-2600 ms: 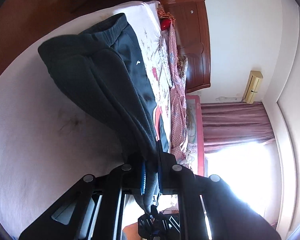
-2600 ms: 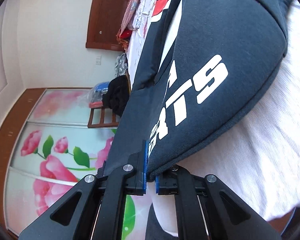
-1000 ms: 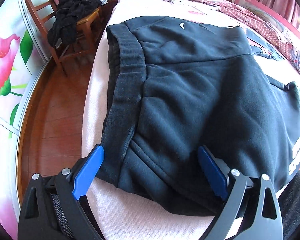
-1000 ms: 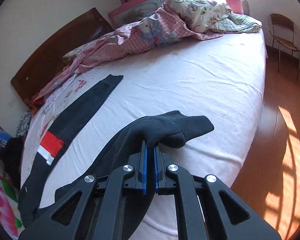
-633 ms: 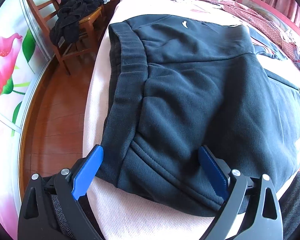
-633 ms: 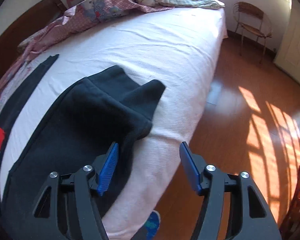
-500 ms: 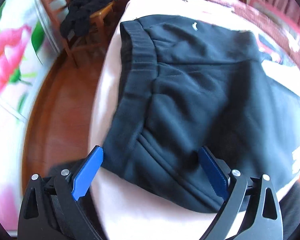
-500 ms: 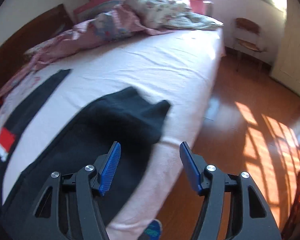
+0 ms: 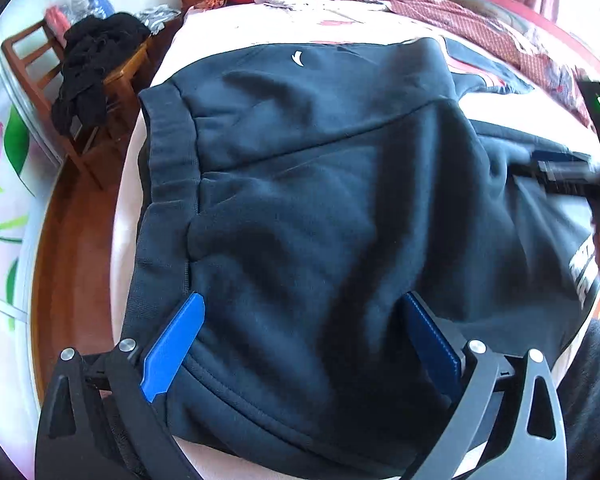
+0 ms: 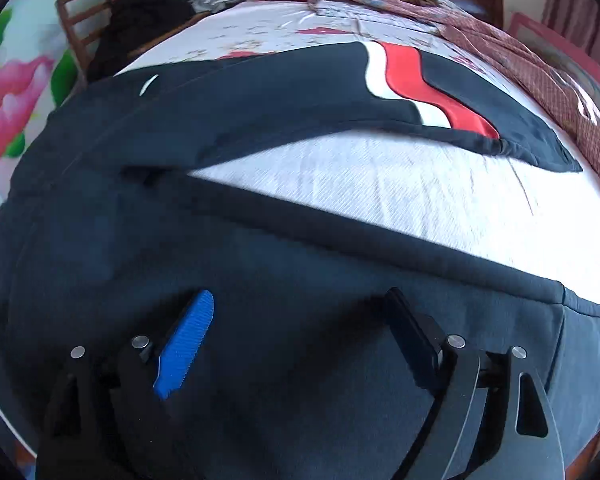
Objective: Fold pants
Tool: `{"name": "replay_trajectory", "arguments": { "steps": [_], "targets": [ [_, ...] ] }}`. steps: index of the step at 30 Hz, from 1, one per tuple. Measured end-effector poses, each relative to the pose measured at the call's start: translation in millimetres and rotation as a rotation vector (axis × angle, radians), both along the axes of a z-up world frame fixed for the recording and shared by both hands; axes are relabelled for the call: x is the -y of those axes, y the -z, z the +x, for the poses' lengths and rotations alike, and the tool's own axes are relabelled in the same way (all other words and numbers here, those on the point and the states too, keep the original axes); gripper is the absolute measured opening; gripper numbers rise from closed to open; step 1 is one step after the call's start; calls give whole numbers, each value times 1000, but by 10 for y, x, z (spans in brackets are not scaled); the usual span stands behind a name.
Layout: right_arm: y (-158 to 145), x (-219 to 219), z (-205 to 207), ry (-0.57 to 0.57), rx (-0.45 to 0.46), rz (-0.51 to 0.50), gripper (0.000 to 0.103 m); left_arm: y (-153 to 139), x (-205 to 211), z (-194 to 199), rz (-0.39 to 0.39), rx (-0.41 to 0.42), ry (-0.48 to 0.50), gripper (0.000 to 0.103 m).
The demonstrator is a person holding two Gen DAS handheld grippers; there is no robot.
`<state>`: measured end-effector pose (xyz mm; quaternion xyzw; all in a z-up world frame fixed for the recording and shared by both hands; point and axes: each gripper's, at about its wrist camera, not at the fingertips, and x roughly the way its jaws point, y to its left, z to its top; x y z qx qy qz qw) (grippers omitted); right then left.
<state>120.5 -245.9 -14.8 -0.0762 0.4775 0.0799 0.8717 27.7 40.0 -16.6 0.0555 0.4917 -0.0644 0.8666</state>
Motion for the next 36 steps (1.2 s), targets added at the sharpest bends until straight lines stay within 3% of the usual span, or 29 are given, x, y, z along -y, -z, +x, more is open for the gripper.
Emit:
{"name": "replay_trajectory", "arguments": {
  "steps": [3,7,9,11,15,17,20,22,23,25,26,28,31,33,36],
  "targets": [
    [43,15,172,45,5,33,99,21,-76,-15,-22,5,-11,98],
    [2,18,200,66,4,45,99,18,-175,-74,-21,21,-18,97],
    [-97,143,158,95,-10,90,99,14,-159,-56,1,16,-13,97],
    [-278,362,-42,109,40,151,99,-27,-206,0,-7,-1,-33,94],
    [-454,1257,-446,266,76,192,99,-44,-195,32,19,-16,-32,91],
    [-434,1820,-584,376,74,133,99,-36,-202,41,42,-18,-22,91],
    [-249,2696,-716,530,38,149,99,-36,-229,87,79,-21,-31,91],
    [28,3260,-822,678,-24,93,99,-35,-250,113,96,-27,-39,91],
    [160,3553,-908,728,-43,165,99,-37,-266,135,122,-24,-58,92],
    [-6,3842,-1124,824,62,246,99,-29,-389,202,68,-55,-81,92],
    [-116,3932,-1230,833,126,338,99,-44,-406,219,55,-62,-85,92],
    [-229,4174,-1540,963,232,498,99,-44,-333,226,97,-70,-94,92],
    [47,4567,-1822,1133,212,796,99,-17,-268,241,122,-63,-123,94],
    [222,4647,-1827,1140,176,895,97,-5,-280,243,113,-58,-129,95],
    [316,4606,-1760,1141,183,936,77,-1,-291,238,113,-54,-119,95]
  ]
}}
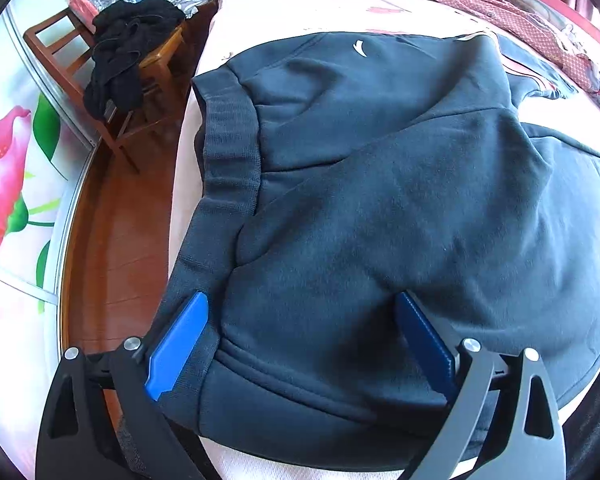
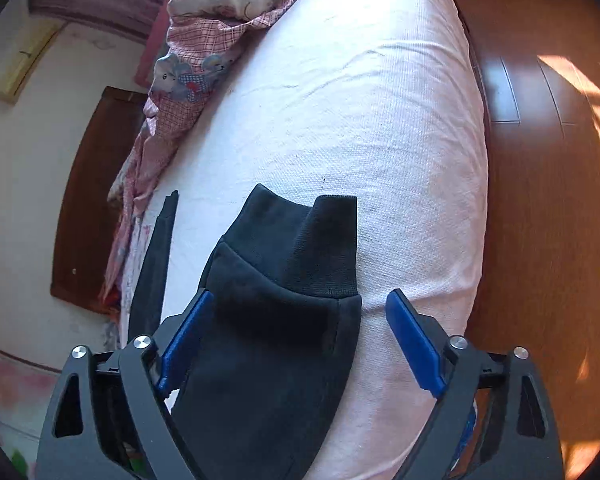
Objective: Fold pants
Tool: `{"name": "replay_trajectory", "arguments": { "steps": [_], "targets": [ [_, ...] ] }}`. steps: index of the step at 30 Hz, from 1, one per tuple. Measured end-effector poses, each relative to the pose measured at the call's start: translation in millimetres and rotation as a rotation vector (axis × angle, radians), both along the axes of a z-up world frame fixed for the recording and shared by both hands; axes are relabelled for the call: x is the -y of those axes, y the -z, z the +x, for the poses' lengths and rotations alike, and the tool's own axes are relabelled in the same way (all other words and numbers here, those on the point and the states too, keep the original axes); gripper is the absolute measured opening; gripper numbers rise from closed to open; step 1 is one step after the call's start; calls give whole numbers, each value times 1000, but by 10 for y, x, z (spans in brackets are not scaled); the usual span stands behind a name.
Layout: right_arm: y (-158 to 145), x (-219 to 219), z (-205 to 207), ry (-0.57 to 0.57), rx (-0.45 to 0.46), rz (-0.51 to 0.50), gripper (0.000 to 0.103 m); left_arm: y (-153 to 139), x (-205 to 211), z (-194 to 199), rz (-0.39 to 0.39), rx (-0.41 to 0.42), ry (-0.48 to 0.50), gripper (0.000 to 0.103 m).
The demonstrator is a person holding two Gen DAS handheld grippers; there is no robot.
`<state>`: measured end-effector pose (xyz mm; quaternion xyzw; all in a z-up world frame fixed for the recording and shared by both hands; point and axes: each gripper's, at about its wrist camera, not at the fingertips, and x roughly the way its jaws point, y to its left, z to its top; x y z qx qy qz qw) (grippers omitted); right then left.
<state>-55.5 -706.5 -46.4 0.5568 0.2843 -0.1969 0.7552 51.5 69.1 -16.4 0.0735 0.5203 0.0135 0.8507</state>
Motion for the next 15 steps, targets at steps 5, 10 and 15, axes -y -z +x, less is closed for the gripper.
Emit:
{"name": "replay_trajectory", "arguments": {
  "steps": [5,10,15],
  "targets": [
    [-233,-73,115,-62,-68,-139,10,8,-8,-24,1,8,8,96],
    [-751,-355,220,-160,-98,-446,10,17,4,-74,1,28,11,96],
    [-159,-122,259,-65,-422,-331,55,8,9,-112,1,45,8,96]
  ]
}}
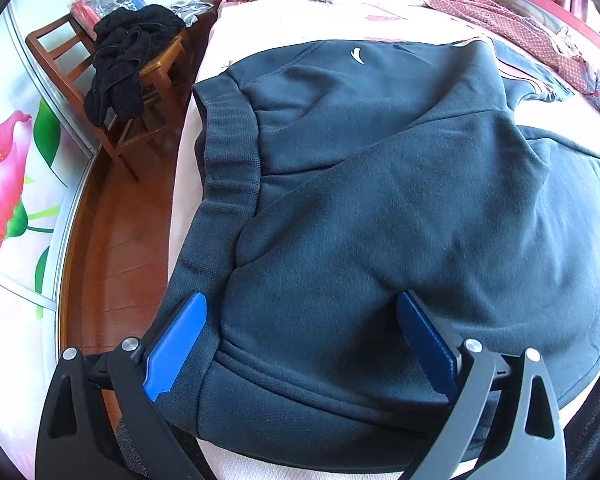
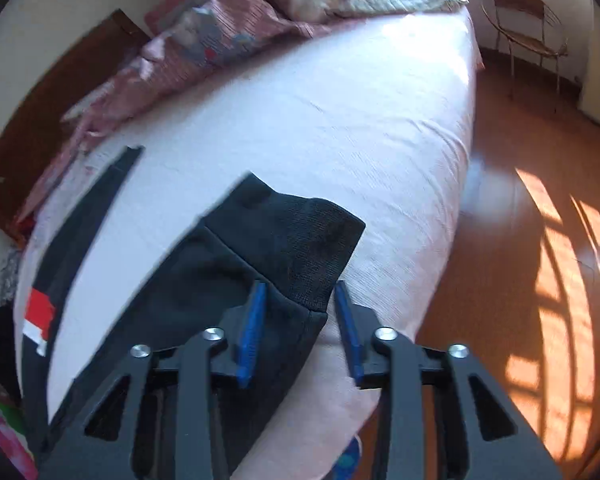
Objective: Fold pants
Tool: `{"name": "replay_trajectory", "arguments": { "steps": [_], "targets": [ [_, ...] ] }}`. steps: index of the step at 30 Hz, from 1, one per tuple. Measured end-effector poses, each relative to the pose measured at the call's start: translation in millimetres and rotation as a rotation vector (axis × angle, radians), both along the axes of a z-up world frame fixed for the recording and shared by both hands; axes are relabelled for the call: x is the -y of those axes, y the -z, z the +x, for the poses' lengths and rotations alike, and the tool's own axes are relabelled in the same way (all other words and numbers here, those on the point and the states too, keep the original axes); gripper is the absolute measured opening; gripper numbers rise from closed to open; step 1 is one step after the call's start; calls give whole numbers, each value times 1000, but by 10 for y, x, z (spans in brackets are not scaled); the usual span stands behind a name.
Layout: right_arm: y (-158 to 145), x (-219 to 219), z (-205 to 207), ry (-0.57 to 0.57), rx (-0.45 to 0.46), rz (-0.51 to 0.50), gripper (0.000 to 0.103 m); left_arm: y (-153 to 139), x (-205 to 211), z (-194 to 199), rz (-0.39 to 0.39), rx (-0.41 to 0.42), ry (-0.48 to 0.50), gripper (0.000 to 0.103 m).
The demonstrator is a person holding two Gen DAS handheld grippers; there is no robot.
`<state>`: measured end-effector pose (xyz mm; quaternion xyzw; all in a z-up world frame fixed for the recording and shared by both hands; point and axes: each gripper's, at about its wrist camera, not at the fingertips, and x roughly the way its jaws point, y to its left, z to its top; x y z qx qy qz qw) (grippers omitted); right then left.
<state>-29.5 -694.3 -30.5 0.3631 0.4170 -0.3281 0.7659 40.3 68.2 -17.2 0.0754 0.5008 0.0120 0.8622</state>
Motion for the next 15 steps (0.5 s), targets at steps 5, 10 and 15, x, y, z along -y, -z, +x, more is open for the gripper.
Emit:
{"name": "replay_trajectory", "arguments": {
  "steps": [5,10,15],
  "targets": [
    [-401,-752,-215,4,227,-119,56,-231,-24,-143,10,50,17,96],
    [-467,-2008,150,-406,317,8,56,-604,-394,-157,-61,179,124,101],
    [-364,-3351,424,-728,287,82,59,-716,-934,381,-173,224,193,101]
  ]
}}
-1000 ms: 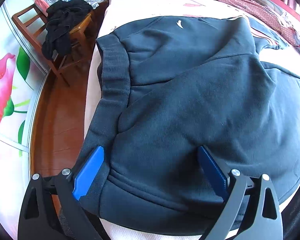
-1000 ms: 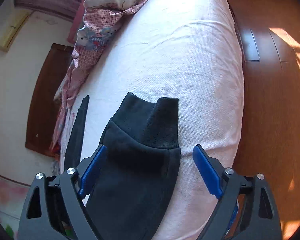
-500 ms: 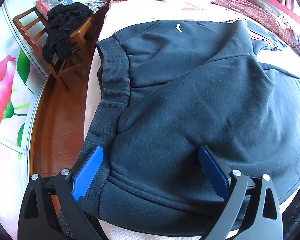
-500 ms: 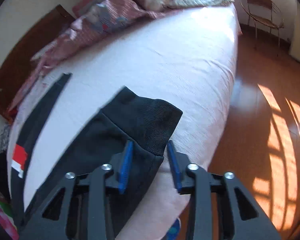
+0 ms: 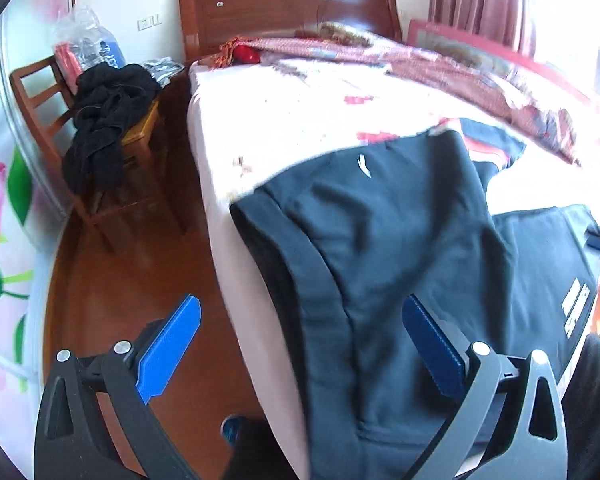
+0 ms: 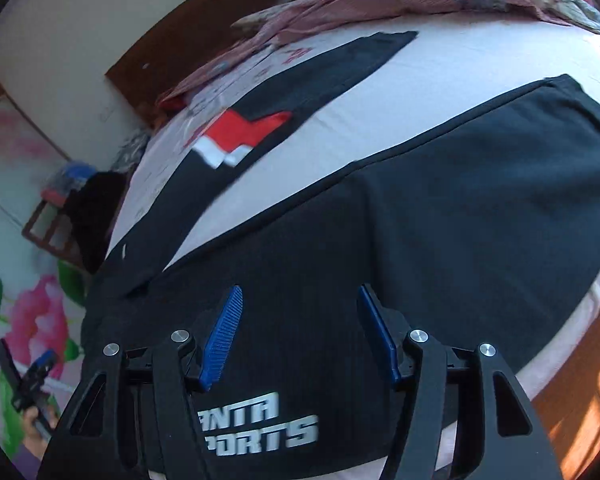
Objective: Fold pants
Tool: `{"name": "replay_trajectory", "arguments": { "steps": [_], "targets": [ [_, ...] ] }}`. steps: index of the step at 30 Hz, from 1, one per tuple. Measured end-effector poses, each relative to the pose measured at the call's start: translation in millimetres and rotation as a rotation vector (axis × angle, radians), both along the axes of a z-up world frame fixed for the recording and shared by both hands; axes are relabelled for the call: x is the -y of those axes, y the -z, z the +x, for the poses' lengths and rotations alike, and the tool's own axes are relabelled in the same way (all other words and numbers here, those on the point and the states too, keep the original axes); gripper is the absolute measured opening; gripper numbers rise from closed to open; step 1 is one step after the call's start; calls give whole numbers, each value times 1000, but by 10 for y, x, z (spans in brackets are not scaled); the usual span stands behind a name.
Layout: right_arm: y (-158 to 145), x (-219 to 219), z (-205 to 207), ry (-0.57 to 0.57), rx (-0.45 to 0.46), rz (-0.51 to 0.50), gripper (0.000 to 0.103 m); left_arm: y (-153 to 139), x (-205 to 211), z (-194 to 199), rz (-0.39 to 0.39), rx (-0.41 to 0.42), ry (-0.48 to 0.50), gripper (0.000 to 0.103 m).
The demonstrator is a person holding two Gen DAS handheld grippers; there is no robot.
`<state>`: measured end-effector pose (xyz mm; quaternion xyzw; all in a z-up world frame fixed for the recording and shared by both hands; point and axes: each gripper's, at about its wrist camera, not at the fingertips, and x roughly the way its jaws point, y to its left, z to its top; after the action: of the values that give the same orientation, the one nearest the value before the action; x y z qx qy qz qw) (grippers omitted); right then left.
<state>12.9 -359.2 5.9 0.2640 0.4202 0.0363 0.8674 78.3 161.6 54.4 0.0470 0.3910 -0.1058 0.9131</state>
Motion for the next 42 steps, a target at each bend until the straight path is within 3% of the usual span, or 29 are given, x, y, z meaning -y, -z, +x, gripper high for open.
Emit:
{"name": "replay_trajectory", "arguments": {
  "steps": [2,4,7,12,16,19,21,23,26,28,34,37,40,42],
  "targets": [
    [71,-369,98,-81,-20,-8,59,21,-213,287,-60,12,26,101],
    [153,-572,152,-86,-43,5,59,73,-327,560,-107,13,41,101],
    [168,-667,177,-53,-16,7,75,140,-475,895,-191,18,83,101],
    [166,-654,221,-49,-45,-7,76,346,-468,1336,-250,-16,147,101],
    [146,-754,251,-93,-69,-91,78,552,-481,1460,-334,-74,191,101],
    [164,-806,281,-95,-71,-106,87,652,-452,1492,-333,-98,230,99],
    [173,-880,299,-95,-77,-133,91,719,-438,1526,-352,-133,251,92],
    [180,-953,327,-109,-84,-172,94,748,-424,1531,-373,-157,272,78],
    [186,-980,342,-114,-85,-188,97,787,-394,1530,-347,-182,275,73],
    [187,-961,359,-111,-84,-177,97,804,-430,1562,-380,-205,268,71],
    [183,-915,353,-94,-75,-135,97,825,-509,1611,-380,-263,184,26],
    [170,-917,358,-98,-77,-134,97,676,-449,1523,-347,-213,92,10],
    [88,-874,398,-105,-117,-116,97,258,-269,1203,-249,-39,7,8],
    [-44,-685,445,-45,-124,-33,97,-55,-121,876,-220,85,8,8]
  ]
}}
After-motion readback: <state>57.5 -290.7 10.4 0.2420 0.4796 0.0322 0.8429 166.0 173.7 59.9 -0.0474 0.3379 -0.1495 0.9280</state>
